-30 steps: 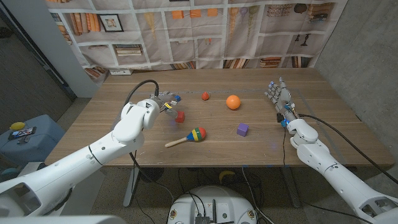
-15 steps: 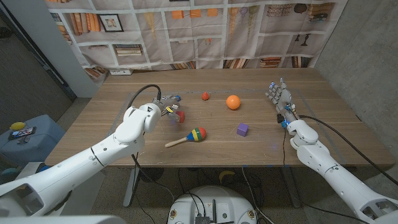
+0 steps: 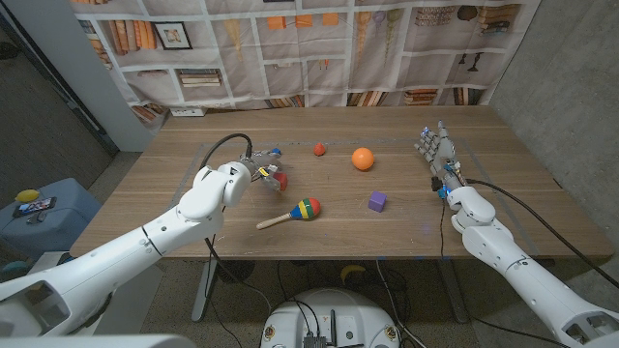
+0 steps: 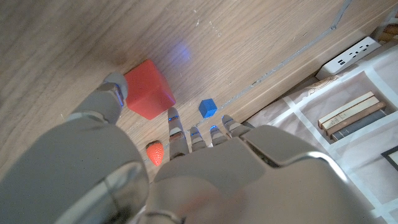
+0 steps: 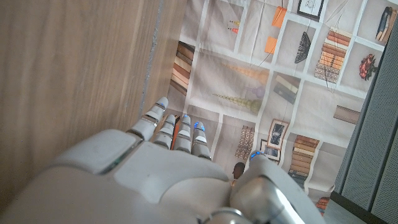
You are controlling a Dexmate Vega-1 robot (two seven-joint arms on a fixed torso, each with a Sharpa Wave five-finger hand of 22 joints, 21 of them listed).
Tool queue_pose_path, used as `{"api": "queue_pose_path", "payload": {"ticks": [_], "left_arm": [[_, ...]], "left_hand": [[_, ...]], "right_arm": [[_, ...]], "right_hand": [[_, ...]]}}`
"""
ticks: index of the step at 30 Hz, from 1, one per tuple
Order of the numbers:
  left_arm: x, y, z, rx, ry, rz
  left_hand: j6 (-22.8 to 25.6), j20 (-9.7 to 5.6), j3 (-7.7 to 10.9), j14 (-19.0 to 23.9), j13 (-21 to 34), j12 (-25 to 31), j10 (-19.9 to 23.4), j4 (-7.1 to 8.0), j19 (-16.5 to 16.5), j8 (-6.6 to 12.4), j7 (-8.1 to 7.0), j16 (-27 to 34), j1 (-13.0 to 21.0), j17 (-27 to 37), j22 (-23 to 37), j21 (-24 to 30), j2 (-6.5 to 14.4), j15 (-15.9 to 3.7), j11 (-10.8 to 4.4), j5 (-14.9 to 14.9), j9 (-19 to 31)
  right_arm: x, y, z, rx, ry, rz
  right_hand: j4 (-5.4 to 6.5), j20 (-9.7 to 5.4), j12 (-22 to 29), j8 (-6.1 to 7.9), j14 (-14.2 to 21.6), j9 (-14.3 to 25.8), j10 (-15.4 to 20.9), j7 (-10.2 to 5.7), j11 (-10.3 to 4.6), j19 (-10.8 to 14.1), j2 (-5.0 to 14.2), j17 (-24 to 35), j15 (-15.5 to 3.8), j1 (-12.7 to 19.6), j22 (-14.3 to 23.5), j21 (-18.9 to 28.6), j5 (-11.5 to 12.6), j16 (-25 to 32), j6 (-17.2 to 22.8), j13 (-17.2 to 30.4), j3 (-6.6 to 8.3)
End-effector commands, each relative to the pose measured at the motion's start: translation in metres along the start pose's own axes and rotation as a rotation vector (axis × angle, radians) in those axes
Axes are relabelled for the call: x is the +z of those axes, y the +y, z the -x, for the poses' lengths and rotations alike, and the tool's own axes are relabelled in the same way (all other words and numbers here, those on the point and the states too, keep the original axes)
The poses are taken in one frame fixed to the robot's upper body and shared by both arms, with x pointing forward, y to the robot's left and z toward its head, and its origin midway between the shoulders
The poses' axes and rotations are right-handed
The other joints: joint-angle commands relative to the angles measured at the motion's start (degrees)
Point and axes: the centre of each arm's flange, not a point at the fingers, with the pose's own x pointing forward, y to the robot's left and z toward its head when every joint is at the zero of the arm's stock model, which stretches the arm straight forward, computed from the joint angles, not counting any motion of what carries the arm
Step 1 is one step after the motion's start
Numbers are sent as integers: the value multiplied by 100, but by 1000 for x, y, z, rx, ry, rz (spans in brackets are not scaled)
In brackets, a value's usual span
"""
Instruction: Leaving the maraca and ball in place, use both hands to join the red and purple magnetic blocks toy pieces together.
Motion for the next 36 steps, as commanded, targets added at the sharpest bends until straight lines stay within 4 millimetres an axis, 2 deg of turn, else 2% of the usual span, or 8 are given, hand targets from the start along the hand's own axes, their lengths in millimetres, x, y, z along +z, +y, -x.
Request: {"api": "queue_pose_path", "payload": {"ticks": [1, 9, 10, 16, 24, 36], "left_arm": [[-3, -2, -4, 47, -17, -9], [-5, -4, -3, 69, -16, -18], [-5, -4, -3, 75, -19, -19], [-5, -6, -5, 90, -20, -18], [-6, -8, -6, 102, -19, -13], [-4, -9, -10, 125, -28, -7]], "left_hand": [[353, 103, -41, 375, 29, 88, 313, -17, 289, 92, -53, 78, 258, 29, 6, 56, -8, -183, -87, 41, 16], [593, 36, -69, 560, 30, 103, 514, -18, 431, 138, -42, 65, 431, 28, 5, 47, -12, -269, -141, 43, 16], [688, 16, -82, 601, 30, 110, 602, -18, 464, 155, -61, 51, 497, 27, 6, 37, -15, -289, -208, 42, 16], [1064, -70, -142, 823, 30, 105, 803, -16, 646, 235, -99, 50, 694, 27, 6, 40, -31, -394, -287, 34, 17], [1721, -135, -276, 1084, 29, 82, 1043, -5, 850, 378, -65, 38, 929, 27, 8, 32, -54, -517, -303, 22, 18], [2191, -184, -406, 1275, 28, 70, 1239, 10, 1039, 454, -53, 30, 1076, 28, 10, 38, -51, -594, -324, 20, 22]], "right_arm": [[-2, 1, 1, -16, -7, -6], [-3, 1, -1, -24, -9, -10], [-3, 1, -1, -23, -9, -10], [-4, 1, -2, -30, -8, -12], [-5, 1, -3, -35, -8, -14], [-6, 1, -4, -34, -5, -15]], "right_hand": [[7, 27, 55, 37, 22, 14, 42, -58, -19, 19, 32, -3, 7, 45, 19, 29, 45, 21, 26, -6, 48], [8, 44, 58, 38, 19, 14, 53, -58, -20, 22, 33, -9, 5, 35, 19, 30, 47, 21, 31, -5, 52], [9, 46, 58, 38, 22, 14, 52, -57, -25, 21, 33, -9, 3, 33, 19, 30, 48, 23, 30, -5, 52], [11, 48, 60, 38, 28, 15, 59, -59, -20, 26, 36, -14, 7, 24, 19, 31, 49, 27, 31, -5, 56], [13, 56, 62, 40, 34, 15, 70, -63, -18, 30, 36, -23, 21, 8, 20, 32, 53, 31, 42, -5, 64], [12, 57, 64, 43, 38, 15, 81, -60, -16, 34, 36, -34, 20, -6, 20, 33, 57, 34, 53, -5, 74]]}}
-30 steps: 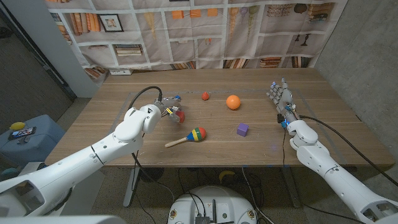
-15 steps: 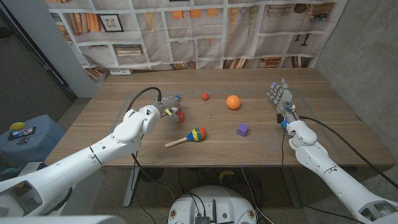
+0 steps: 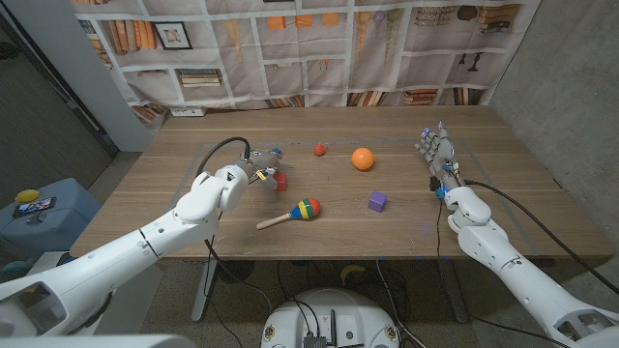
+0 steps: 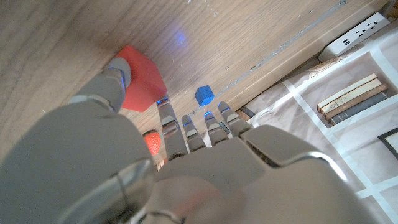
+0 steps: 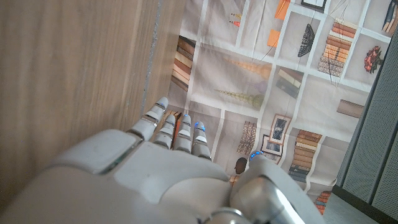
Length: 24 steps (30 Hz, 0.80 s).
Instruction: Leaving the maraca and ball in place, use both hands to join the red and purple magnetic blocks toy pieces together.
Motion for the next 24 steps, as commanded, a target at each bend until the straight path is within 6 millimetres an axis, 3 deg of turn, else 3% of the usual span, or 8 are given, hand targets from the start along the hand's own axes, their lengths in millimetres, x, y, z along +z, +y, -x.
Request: {"api": "queue_pose_path", "payload": {"ticks": [1, 9, 24], "left_arm": [[3, -2, -4, 28, -2, 7], [6, -1, -4, 50, -1, 9], [0, 14, 2, 125, 13, 83]], "left_hand": [[185, -4, -61, 118, 28, 7, 102, 14, 105, 53, 1, -3, 97, 28, 10, 8, 2, -386, -17, 20, 20], [850, -92, -226, 323, 28, 4, 362, 35, 324, 167, 38, -12, 220, 29, 13, 13, 36, -467, -87, 25, 25], [1179, -205, -326, 399, 27, -4, 539, 59, 514, 170, 54, -31, 291, 31, 19, 32, 108, -457, -150, 39, 25]], "right_arm": [[-1, 0, -1, -2, 2, 0], [0, -1, 0, 2, 6, 1], [3, -4, 0, 22, 6, 9]], "right_hand": [[-12, 36, 23, 21, 39, 15, 50, -40, 15, 14, 36, -9, 16, -8, 8, 33, 57, 34, 31, -5, 51], [-13, 39, 21, 21, 40, 15, 49, -41, 16, 17, 40, -17, 23, -16, 8, 33, 61, 36, 36, -5, 62], [-13, 48, 19, 20, 35, 15, 52, -36, 13, 19, 49, -27, 11, -29, 8, 33, 67, 35, 38, -4, 79]]}}
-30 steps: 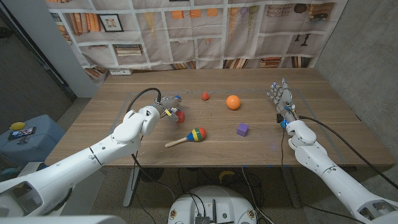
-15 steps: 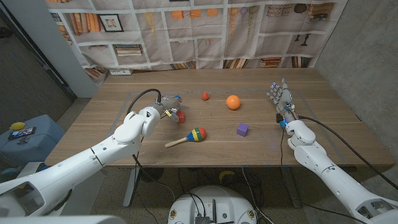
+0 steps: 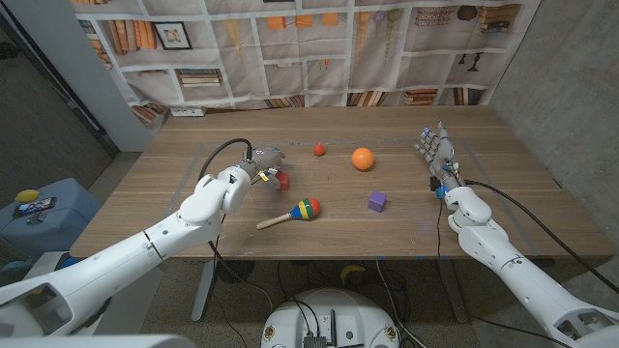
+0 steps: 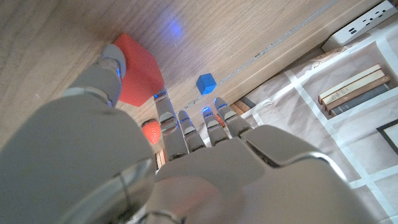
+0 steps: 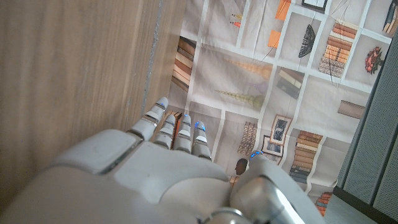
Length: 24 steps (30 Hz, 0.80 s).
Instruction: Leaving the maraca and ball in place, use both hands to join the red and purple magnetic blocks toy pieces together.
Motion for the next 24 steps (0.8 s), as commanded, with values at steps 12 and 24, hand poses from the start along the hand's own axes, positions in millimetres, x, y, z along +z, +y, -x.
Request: {"api": "queue_pose_path", "payload": {"ticks": [12, 24], "left_arm": [[-8, 17, 7, 127, 40, 140], [-2, 18, 13, 170, 55, 258]], "left_hand": [[438, -44, -62, 81, 28, -11, 150, 26, 135, -2, -207, -9, 22, 32, 24, 36, 154, -460, -25, 74, 31], [500, -57, -100, 128, 28, -17, 215, 28, 165, -33, -239, -6, 43, 32, 28, 28, 189, -476, -27, 85, 32]], "right_arm": [[9, -5, 2, 39, 1, 27], [18, -5, 9, 85, 1, 101]], "right_hand": [[0, 52, 18, 19, 33, 15, 52, -19, 13, 22, 21, -7, 11, -6, 10, 33, 30, 36, 18, -4, 42], [-11, -1, 18, 26, 22, 15, 55, -10, 16, 19, 13, -20, -17, -7, 9, 31, 33, 31, 42, -4, 57]]}}
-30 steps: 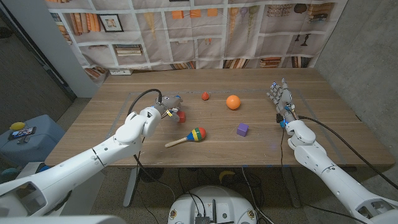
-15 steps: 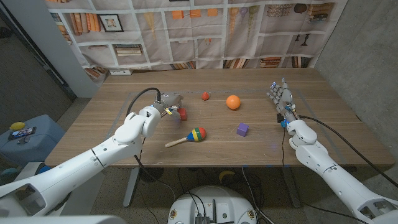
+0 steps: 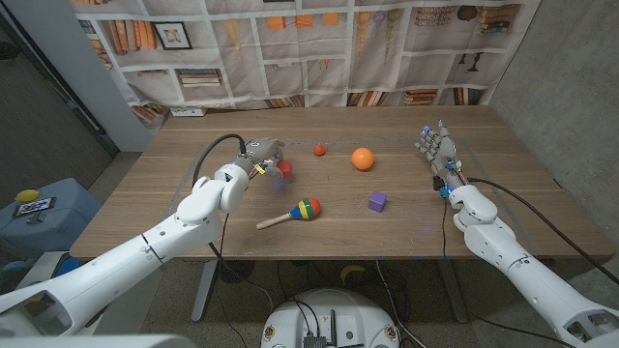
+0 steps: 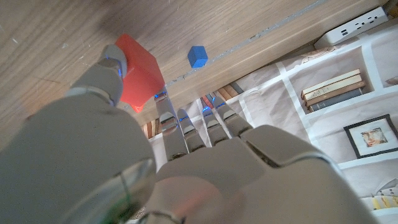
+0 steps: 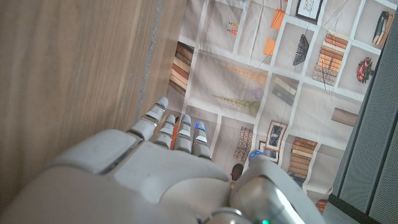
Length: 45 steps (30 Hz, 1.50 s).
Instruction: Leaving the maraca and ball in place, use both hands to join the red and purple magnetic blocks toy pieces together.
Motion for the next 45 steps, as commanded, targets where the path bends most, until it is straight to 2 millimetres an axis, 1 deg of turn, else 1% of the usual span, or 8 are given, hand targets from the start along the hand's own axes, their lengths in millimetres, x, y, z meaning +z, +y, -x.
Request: {"api": "queue_pose_path", "payload": {"ticks": [1, 13, 18, 20, 23, 38, 42, 45], "left_arm": [[4, 2, 6, 49, 19, 117], [5, 4, 9, 89, 28, 269], [5, 4, 7, 85, 30, 323], [5, 4, 6, 94, 36, 345], [5, 3, 5, 102, 40, 376], [9, 2, -5, 141, 11, 513], [10, 2, -6, 153, 4, 560], [9, 2, -6, 164, -1, 605]], "left_hand": [[500, -7, -29, 67, 28, -18, 67, -1, 51, 19, -244, -9, 15, 32, 29, 26, 54, -496, 2, 25, 31], [537, -1, -64, 83, 29, -26, 106, 11, 35, -10, -244, -12, 14, 33, 32, 10, 88, -498, 0, 29, 33], [534, 1, -79, 74, 29, -34, 114, 16, 34, -32, -241, -19, 13, 34, 33, 5, 107, -486, -3, 33, 35], [531, 5, -84, 69, 29, -36, 118, 17, 29, -40, -238, -22, 13, 34, 34, 3, 113, -473, -3, 34, 35], [527, 11, -93, 72, 29, -40, 121, 19, 30, -53, -231, -22, 12, 34, 34, 1, 121, -467, -4, 36, 36], [560, 21, -144, 97, 30, -50, 162, 36, 25, -104, -196, -21, -10, 36, 37, -6, 173, -461, -6, 45, 40], [569, 21, -156, 99, 30, -49, 179, 40, 23, -115, -185, -21, -16, 36, 38, -8, 185, -464, -2, 48, 41], [568, 20, -164, 97, 30, -52, 183, 41, 22, -127, -187, -23, -19, 36, 39, -9, 196, -463, -4, 50, 42]], "right_arm": [[10, -1, 9, 42, 0, 76], [24, 6, 23, 68, -4, 219], [32, 9, 28, 80, 20, 347], [37, 10, 32, 83, 28, 426], [42, 10, 38, 87, 19, 494], [59, 18, 58, 125, 11, 719], [67, 20, 64, 141, 18, 790], [72, 22, 68, 142, 22, 836]], "right_hand": [[-13, -12, 17, 27, 27, 15, 54, -10, 14, 19, 12, 3, -18, -5, 10, 31, 34, 32, 46, -4, 59], [-80, -42, 21, 30, 91, 15, 68, -25, 8, 41, -32, -31, -71, 54, 7, 36, 36, 46, 65, -5, 86], [-130, -55, 27, 29, 102, 16, 87, -47, 6, 33, -56, -51, -72, 104, 7, 30, 36, 42, 66, -5, 105], [-183, -86, 29, 27, 85, 16, 98, -63, 8, -120, -87, -72, -79, 153, 6, -25, 33, 27, 65, -4, 121], [-210, -98, 29, 28, 82, 17, 103, -77, 5, -175, -108, -81, -87, 174, 6, -36, 29, 24, 71, -4, 126], [-446, -119, 11, 29, 142, 27, 58, -181, -30, -95, -203, -147, -107, 402, 4, 18, 0, 29, 65, 1, 194], [-494, -119, 6, 42, 130, 31, 39, -195, -17, -95, -222, -157, -101, 449, 3, 18, -9, 22, 91, 3, 207], [-560, -108, 2, 51, 115, 37, 18, -222, 0, -103, -252, -167, -90, 511, 3, 15, -24, 15, 103, 6, 221]]}}
